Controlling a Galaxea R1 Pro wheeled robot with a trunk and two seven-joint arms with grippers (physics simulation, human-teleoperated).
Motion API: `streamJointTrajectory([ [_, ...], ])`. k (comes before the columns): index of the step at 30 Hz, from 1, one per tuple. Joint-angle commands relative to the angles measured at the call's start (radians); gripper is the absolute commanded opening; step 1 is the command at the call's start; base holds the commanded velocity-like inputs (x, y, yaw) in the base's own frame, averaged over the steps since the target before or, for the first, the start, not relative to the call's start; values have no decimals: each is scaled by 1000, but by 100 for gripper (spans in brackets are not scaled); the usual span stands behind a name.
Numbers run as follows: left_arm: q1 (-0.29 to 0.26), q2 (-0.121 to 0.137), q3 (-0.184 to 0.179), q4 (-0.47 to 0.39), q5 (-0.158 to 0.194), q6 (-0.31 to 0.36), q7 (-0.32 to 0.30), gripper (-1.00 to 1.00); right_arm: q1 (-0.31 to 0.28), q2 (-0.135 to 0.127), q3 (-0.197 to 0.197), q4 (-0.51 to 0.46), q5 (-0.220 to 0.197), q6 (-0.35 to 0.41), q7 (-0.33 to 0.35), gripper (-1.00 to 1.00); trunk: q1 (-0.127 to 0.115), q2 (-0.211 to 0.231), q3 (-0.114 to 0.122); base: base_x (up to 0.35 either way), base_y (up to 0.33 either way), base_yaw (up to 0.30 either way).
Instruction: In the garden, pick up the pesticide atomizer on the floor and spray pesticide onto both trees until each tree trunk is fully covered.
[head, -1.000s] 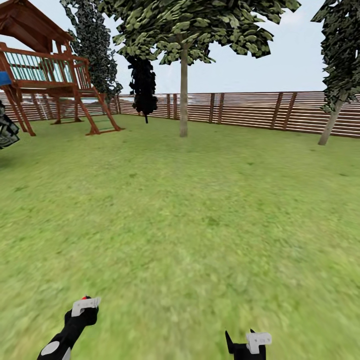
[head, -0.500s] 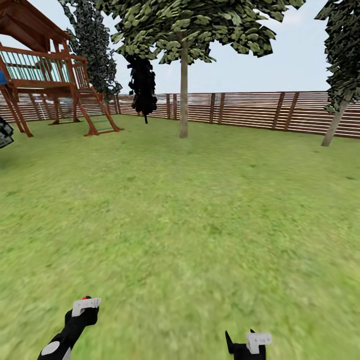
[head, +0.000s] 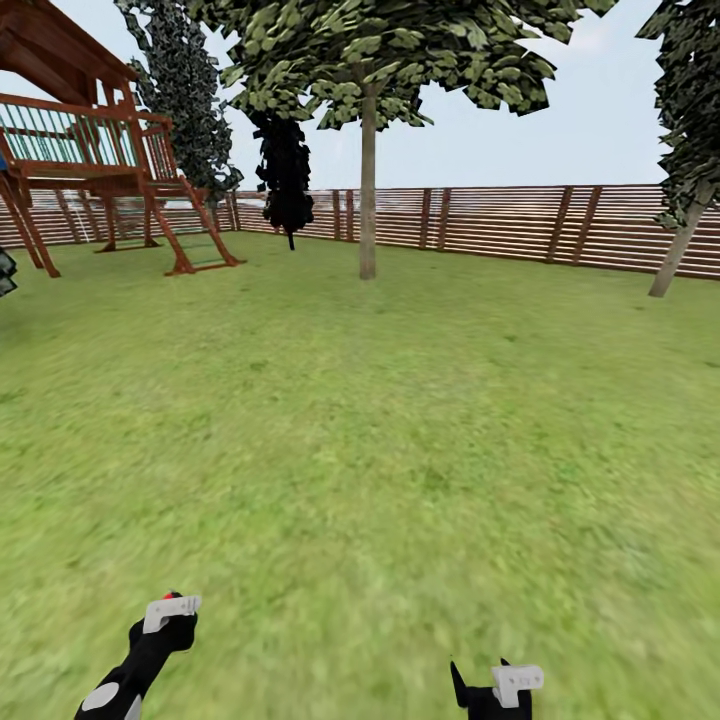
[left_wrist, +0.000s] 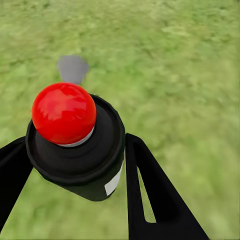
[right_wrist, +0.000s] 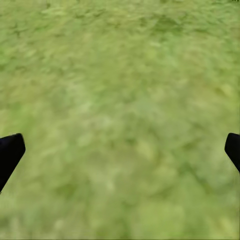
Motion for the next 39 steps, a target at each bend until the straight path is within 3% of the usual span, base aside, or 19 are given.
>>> streamJointTrajectory([
  [1,0,0,1,0,1,0,0,-100,0,0,0,0,0,0,0,100,0,0,0,337,0,0],
  [39,0,0,0,0,0,0,0,-100,0,0,1,0,-1,0,0,100,0,0,0,337,0,0],
])
